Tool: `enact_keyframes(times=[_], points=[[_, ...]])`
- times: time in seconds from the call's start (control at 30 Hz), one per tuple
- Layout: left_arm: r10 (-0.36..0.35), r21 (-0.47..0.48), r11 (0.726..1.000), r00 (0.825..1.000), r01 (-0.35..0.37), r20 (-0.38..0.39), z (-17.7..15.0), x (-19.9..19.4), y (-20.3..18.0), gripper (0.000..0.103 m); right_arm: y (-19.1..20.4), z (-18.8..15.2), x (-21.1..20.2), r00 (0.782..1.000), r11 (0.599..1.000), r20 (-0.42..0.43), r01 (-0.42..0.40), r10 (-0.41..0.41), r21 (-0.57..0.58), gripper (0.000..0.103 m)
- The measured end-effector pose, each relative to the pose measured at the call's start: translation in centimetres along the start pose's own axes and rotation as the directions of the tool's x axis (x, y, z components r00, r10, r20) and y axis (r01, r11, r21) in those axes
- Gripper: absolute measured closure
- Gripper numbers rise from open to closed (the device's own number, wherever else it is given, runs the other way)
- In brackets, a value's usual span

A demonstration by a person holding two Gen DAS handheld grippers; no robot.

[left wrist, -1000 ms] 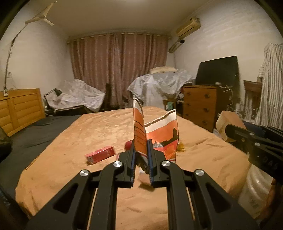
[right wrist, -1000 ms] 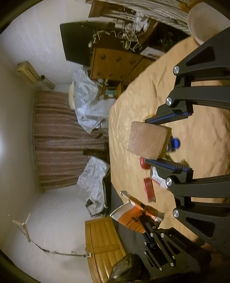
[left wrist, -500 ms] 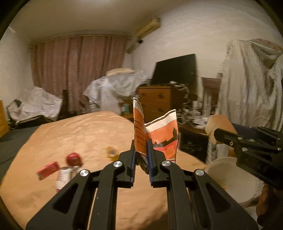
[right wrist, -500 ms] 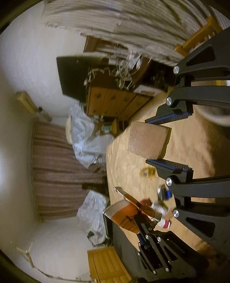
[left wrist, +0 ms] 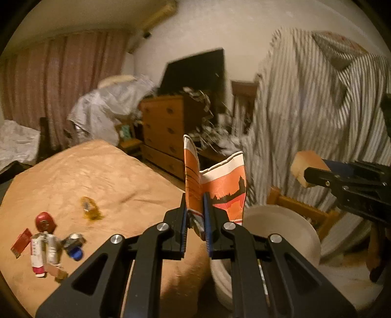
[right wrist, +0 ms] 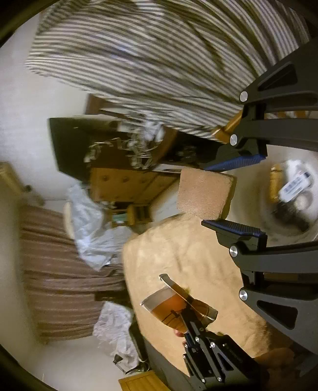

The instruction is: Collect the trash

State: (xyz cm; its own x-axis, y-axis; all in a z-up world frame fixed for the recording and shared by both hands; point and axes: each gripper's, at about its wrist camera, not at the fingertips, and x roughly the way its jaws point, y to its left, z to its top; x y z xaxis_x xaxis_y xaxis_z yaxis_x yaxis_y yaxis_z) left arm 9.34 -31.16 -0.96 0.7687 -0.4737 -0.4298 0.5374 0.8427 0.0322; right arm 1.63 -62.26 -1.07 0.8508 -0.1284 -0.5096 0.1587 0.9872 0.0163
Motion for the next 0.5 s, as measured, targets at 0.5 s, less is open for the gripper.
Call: enact_keyframes(times=[0.5], points=[[-0.163,0.112,0.967,0.894,0.229,-0.417,0.0,9.6,-5.5,0.092,-6.5,-1.4,10.2,0.871,0.987,-0.466,-0.128,0.158,0.097,0.063]])
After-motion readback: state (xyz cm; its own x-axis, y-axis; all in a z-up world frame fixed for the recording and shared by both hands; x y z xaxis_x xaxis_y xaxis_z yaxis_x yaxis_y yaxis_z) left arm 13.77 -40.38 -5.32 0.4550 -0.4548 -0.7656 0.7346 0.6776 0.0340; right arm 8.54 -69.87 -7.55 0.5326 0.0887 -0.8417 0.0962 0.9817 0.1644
